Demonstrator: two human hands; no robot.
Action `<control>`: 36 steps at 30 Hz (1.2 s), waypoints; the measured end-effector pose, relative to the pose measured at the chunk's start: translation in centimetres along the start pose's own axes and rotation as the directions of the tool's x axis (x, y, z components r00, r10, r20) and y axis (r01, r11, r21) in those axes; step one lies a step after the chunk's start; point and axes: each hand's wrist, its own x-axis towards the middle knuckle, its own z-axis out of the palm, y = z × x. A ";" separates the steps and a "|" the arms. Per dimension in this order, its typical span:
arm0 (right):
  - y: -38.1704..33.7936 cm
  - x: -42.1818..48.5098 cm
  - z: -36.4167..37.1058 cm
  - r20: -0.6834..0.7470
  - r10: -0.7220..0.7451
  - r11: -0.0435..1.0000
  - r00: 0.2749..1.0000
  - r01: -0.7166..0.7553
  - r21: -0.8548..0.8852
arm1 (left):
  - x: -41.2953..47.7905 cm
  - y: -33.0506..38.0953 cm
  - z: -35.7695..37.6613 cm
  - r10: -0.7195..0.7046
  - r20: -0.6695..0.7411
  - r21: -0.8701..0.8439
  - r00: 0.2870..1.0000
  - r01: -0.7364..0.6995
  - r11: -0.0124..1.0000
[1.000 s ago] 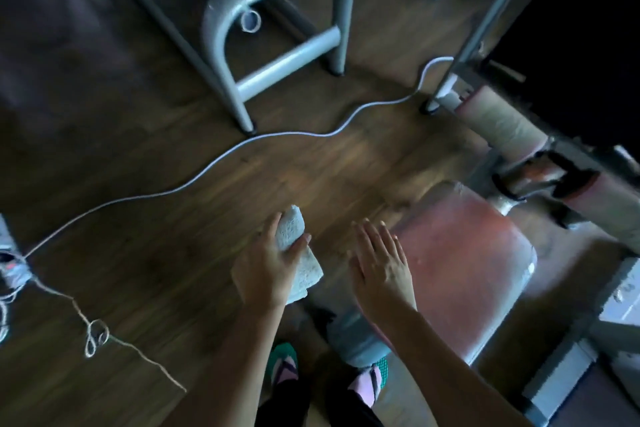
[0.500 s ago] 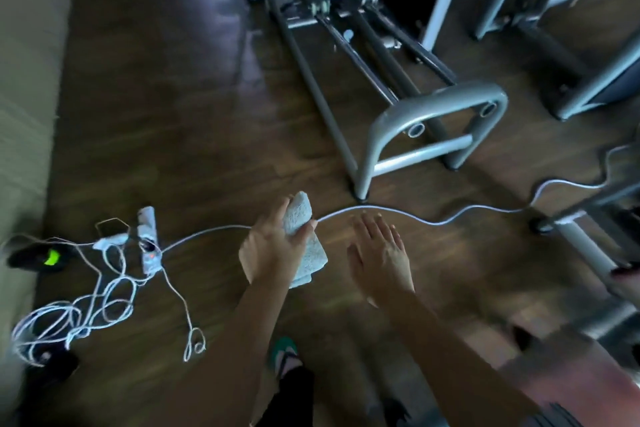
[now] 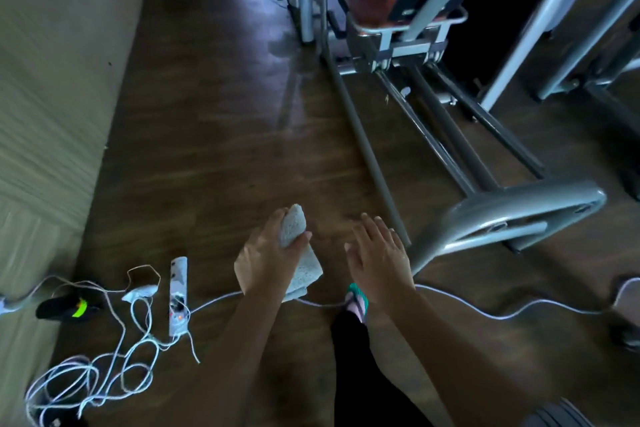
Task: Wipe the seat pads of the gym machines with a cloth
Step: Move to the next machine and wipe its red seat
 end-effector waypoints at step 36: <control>2.4 93.1 -3.3 -0.099 0.139 0.989 0.985 -0.143 -0.037 | 93.2 23.1 14.4 0.238 0.114 0.003 0.965 -0.239 0.971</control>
